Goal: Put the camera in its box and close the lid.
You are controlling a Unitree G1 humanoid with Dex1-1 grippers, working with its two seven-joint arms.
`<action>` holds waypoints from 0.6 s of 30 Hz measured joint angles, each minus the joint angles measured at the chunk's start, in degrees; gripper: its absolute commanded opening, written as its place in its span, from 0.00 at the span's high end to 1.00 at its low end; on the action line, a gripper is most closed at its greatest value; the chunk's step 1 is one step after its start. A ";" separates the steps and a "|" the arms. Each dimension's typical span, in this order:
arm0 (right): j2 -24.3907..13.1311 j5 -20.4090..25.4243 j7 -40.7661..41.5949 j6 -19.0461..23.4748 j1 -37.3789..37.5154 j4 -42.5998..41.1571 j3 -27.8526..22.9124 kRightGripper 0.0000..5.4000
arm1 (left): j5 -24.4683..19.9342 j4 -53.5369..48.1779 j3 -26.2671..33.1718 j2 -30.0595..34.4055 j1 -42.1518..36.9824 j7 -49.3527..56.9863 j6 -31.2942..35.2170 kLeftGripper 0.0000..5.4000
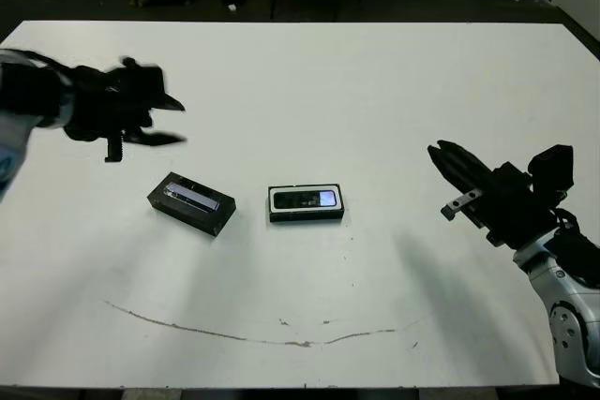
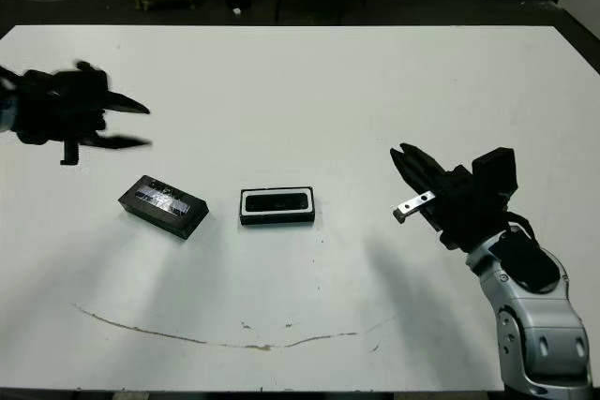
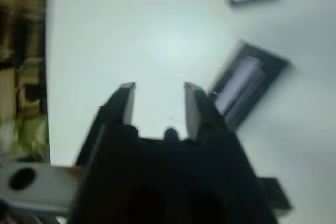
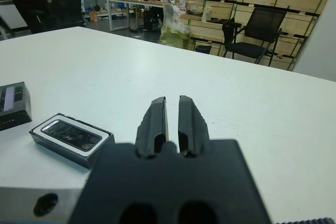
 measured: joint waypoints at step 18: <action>0.97 2.63 -3.10 0.80 2.85 0.66 0.98 1.00 | 7.43 6.11 -8.44 -4.54 -3.25 -10.56 -3.89 0.00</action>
